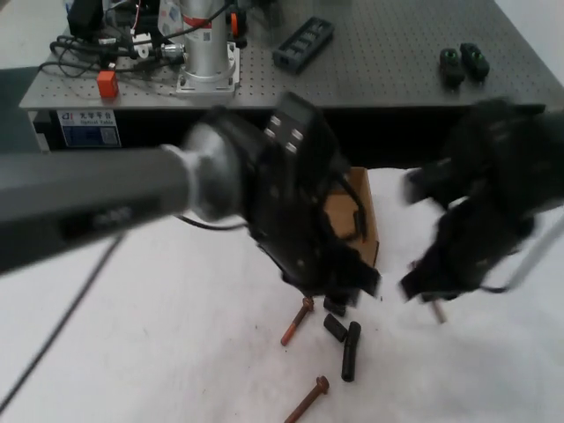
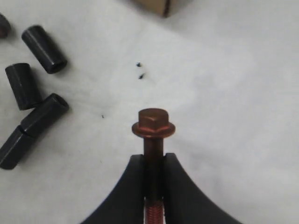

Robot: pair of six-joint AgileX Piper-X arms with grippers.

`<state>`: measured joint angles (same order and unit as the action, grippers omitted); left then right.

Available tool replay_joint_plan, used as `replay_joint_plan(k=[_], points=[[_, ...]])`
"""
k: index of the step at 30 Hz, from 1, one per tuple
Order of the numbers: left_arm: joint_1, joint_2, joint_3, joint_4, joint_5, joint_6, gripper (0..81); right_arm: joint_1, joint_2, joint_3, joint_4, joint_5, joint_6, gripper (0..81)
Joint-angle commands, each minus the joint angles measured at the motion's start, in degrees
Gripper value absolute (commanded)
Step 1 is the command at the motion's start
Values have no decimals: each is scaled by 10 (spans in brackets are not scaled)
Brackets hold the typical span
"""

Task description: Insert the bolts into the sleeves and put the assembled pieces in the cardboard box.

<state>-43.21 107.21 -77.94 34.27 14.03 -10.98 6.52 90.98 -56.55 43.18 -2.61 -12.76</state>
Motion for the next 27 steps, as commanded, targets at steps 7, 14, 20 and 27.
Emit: replay_joint_plan(k=[7, 14, 20, 27], points=[[-38, 86, -85, 84, -1, 8, 392, -95, -323, 130, 6, -10, 54, 0], [-56, 138, -110, 135, -18, -7, 392, -100, -393, 137, 35, -10, 55, 0], [-56, 151, -110, 141, -23, -28, 372, -100, -398, 137, 42, -10, 55, 0], [-56, 151, -109, 153, -21, -31, 136, -100, -398, 137, 42, -10, 55, 0]])
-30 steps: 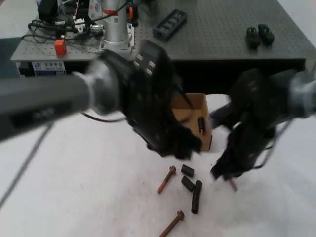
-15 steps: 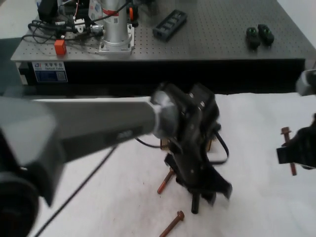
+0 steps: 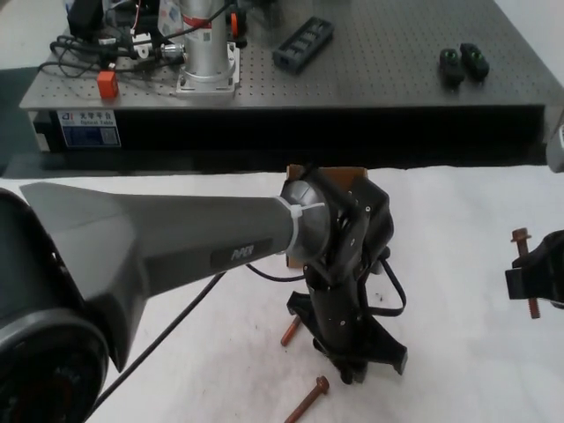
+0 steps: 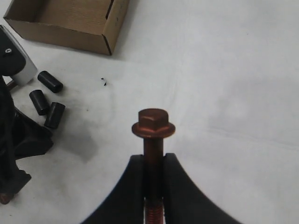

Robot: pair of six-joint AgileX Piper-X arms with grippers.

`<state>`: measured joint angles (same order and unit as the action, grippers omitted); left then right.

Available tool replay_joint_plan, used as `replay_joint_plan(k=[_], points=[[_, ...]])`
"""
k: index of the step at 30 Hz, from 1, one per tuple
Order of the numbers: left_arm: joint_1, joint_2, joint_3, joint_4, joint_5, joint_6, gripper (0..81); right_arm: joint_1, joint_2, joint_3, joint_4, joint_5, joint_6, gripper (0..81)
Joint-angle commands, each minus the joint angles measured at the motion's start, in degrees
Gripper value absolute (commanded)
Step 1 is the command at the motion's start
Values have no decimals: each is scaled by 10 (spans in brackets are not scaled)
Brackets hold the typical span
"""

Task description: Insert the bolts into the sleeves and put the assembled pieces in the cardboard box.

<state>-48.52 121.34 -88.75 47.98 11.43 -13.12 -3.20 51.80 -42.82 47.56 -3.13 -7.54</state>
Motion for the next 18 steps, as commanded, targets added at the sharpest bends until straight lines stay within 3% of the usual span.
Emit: replay_joint_plan(k=[1, 2, 3, 10, 15, 18], points=[[-3, 10, -1, 19, 13, -4, 76, -3, -6, 0, -1, -4, 3, 0], [-3, 10, -1, 22, 20, 1, 11, -3, -6, 0, -3, -4, 3, 0], [-3, 10, -1, 23, 23, 7, 2, -3, -6, 0, -3, -8, 3, 0], [6, -82, 14, 4, 23, 18, 6, -3, -37, 3, -54, -131, 57, 0], [17, -252, 186, -195, 57, 9, 6, 19, -76, 46, -243, -277, 213, 0], [17, -353, 300, -342, 118, 2, 6, 56, -80, 67, -370, -290, 305, 0]])
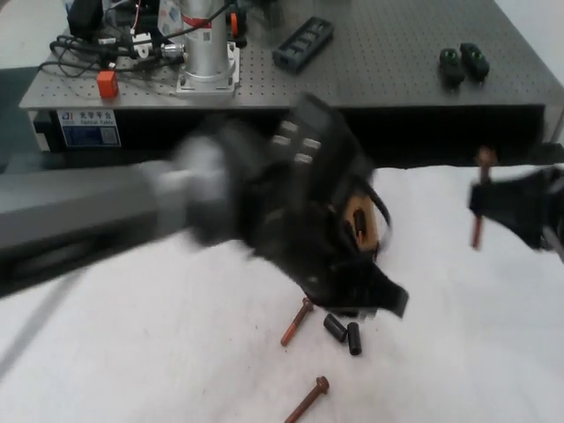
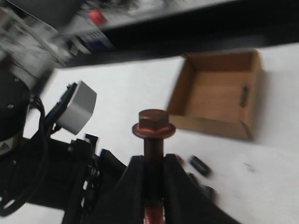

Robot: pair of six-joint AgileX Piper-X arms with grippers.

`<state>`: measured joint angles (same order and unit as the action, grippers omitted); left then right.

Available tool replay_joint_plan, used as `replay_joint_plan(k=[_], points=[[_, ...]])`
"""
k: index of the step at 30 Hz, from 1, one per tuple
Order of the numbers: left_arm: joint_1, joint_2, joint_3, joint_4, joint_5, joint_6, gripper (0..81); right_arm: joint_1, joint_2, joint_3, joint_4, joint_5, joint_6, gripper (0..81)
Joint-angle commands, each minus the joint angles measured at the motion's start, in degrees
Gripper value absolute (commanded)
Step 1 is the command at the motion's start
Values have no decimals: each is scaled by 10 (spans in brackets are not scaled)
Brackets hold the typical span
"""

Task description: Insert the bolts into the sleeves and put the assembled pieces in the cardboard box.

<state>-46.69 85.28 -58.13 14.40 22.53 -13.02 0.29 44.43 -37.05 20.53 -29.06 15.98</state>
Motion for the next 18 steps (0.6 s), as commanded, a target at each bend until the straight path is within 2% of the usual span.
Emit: replay_joint_plan(k=[1, 6, 9, 18], points=[[-1, -17, 21, -47, 25, -3, 6, 38, -5, 13, -127, -31, 84, 0], [-1, -123, 131, -240, 42, -44, 6, 115, 19, 17, -225, -17, 129, 0], [0, -156, 150, -273, 43, -54, 6, 145, 29, 17, -231, 16, 128, 0], [1, -168, 149, -274, 33, -52, 6, 176, 32, 17, -214, 17, 126, 0]])
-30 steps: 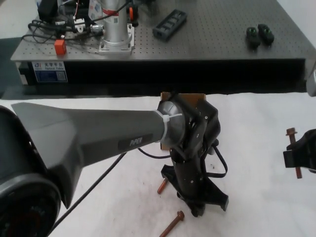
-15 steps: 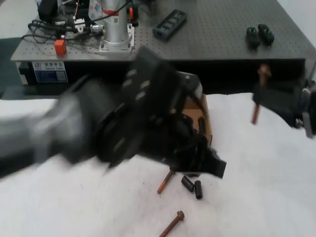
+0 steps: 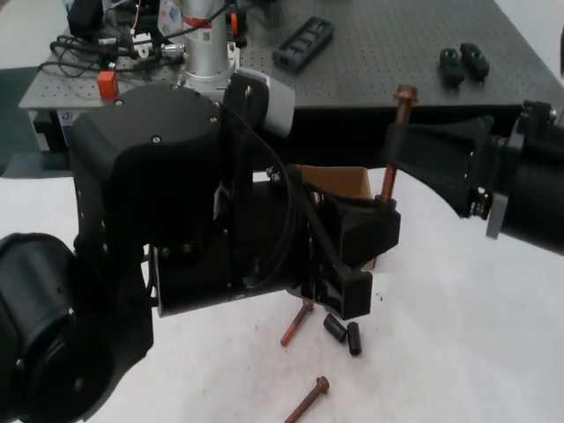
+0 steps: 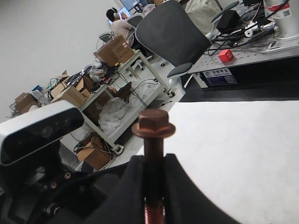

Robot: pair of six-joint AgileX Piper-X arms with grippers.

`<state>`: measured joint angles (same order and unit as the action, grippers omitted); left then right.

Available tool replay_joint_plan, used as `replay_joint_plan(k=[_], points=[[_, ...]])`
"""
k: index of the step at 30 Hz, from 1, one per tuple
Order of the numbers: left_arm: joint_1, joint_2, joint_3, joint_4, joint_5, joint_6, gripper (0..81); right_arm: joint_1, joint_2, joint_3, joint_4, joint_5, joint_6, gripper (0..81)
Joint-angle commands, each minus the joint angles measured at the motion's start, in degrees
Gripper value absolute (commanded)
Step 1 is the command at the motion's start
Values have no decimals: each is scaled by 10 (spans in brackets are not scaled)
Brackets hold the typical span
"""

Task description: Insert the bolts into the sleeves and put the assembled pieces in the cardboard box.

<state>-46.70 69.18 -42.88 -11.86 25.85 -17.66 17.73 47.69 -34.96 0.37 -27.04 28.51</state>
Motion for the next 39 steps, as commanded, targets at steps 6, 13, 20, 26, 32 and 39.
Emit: replay_joint_plan(k=[6, 13, 20, 26, 32, 39], points=[[1, -7, -3, -11, -17, 17, 6, 4, -1, -4, 30, -11, -12, 0], [1, -7, -3, -29, -63, 72, 6, 4, -1, -4, 36, -59, -40, 361], [2, 7, -5, -67, -134, 60, 6, -10, -16, -5, 62, -62, -41, 440], [70, 108, -102, -6, -184, -56, 6, -68, -83, -5, 234, -7, -124, 444], [114, 314, -353, 209, -175, -52, 6, -80, -96, -5, 430, 137, -227, 444], [116, 534, -625, 395, -147, -32, 6, -72, 30, -4, 439, 184, -264, 443]])
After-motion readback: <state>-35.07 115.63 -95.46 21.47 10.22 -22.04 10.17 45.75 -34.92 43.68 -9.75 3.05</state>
